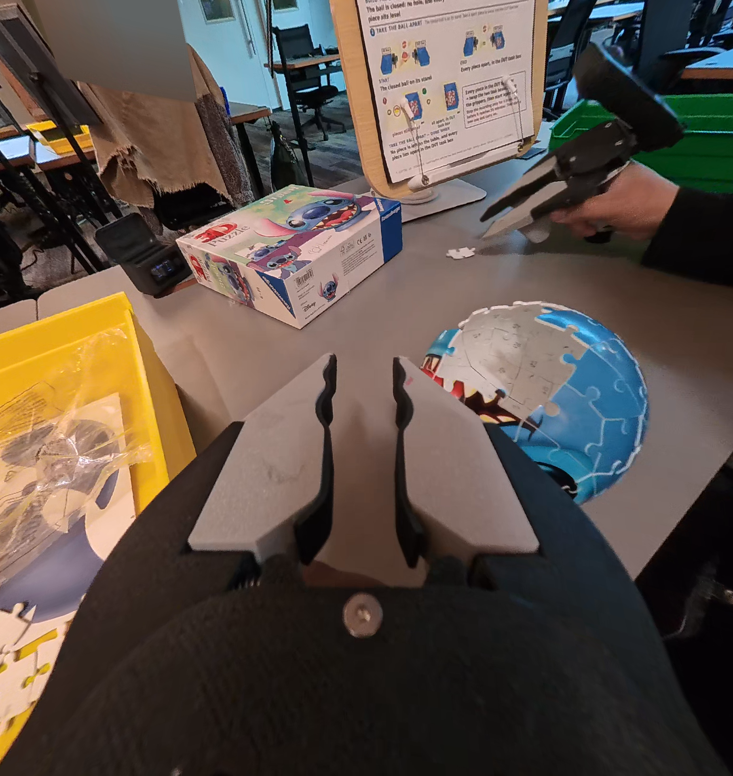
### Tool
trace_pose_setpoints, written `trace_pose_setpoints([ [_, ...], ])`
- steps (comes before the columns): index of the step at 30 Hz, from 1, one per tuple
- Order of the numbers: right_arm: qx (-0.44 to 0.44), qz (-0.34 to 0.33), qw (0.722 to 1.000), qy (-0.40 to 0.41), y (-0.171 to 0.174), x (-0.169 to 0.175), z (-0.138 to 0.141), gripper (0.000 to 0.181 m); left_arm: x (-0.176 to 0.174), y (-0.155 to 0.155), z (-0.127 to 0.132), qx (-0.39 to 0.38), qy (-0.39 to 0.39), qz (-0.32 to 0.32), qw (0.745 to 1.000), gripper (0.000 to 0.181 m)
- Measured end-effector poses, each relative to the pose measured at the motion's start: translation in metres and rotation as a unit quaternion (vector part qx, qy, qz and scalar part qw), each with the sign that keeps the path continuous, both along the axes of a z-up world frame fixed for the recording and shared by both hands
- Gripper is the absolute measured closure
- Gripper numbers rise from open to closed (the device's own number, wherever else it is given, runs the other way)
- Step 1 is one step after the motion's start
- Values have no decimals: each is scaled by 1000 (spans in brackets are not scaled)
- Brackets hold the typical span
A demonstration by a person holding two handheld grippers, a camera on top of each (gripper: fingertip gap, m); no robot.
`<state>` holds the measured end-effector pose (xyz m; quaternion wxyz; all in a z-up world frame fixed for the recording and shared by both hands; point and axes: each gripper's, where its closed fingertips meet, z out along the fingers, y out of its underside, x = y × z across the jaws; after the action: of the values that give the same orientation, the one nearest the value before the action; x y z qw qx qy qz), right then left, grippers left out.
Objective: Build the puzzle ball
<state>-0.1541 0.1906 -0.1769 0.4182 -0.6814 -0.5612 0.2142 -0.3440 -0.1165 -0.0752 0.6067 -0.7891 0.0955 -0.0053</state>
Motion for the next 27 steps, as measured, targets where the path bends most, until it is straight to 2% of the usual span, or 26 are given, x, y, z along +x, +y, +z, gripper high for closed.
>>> trace_pose_setpoints([
  [2, -4, 8, 1000, 4, 3, -10, -2, 137, 0, 0, 2, 1, 0, 1, 1000, 157],
  [7, 2, 33, 998, -52, 18, -21, -28, 145, -6, 0, -2, -12, -1, 9, 1000, 156],
  [10, -38, 72, 995, -50, 10, -21, -30, 156, -8, 1, -5, -21, -13, 8, 1000, 153],
  [14, -41, 116, 991, -53, -11, -14, -30, 158, -13, 3, -7, -22, -18, 12, 1000, 153],
  [16, -42, 115, 991, -53, -17, -10, -31, 161, -14, 5, -10, -24, -17, 14, 999, 153],
  [20, -23, 129, 990, -57, -26, -8, -30, 181, -21, 9, -18, -31, -15, 25, 999, 153],
  [27, -8, 122, 991, -54, -26, -12, -29, 181, -25, 15, -28, -33, -18, 30, 999, 152],
])
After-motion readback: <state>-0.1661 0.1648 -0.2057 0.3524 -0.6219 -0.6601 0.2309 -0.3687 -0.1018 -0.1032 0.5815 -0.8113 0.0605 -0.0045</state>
